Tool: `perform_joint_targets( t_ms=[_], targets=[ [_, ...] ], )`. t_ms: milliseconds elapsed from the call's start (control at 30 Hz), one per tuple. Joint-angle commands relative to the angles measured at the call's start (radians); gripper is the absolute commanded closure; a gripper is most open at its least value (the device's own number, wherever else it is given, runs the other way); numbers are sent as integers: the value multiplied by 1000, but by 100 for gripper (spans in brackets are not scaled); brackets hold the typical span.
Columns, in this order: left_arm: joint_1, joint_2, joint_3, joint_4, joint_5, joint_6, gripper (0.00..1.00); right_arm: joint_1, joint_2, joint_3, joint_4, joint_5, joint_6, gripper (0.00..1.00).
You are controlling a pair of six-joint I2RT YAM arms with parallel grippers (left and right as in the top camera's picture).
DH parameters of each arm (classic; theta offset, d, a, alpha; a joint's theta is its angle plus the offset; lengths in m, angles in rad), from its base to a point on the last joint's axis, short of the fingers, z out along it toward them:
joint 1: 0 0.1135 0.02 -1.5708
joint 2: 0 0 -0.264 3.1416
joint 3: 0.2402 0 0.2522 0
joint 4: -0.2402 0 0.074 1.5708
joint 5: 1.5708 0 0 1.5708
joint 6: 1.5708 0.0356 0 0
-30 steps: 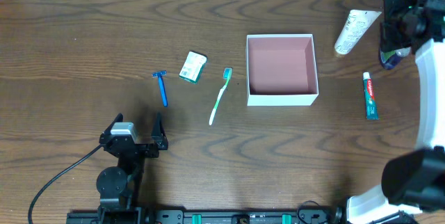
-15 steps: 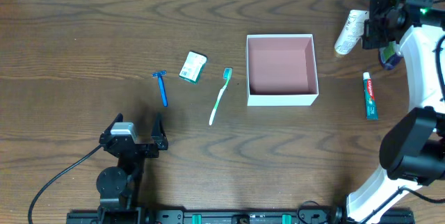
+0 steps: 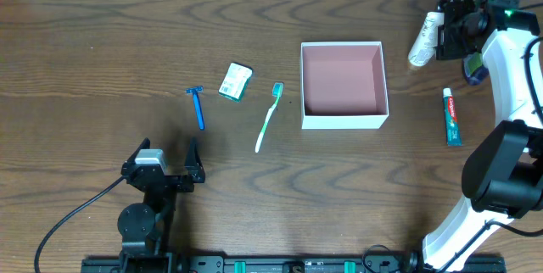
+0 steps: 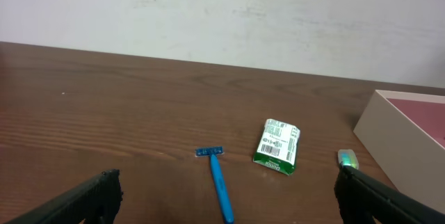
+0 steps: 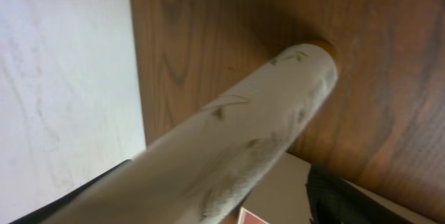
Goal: Pack container
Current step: 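Lower the right gripper over the Pantene tube and grasp it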
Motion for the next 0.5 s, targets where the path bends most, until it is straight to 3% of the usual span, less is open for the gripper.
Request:
perform_joint_targets(
  t_ms=[0,467],
  targets=[
    [6,-5,-18,-33,7,6,2,7,3,8,-27,10,2,25],
    [6,-5,-18,-33,7,6,2,7,3,8,-82,71,-24,44]
  ],
)
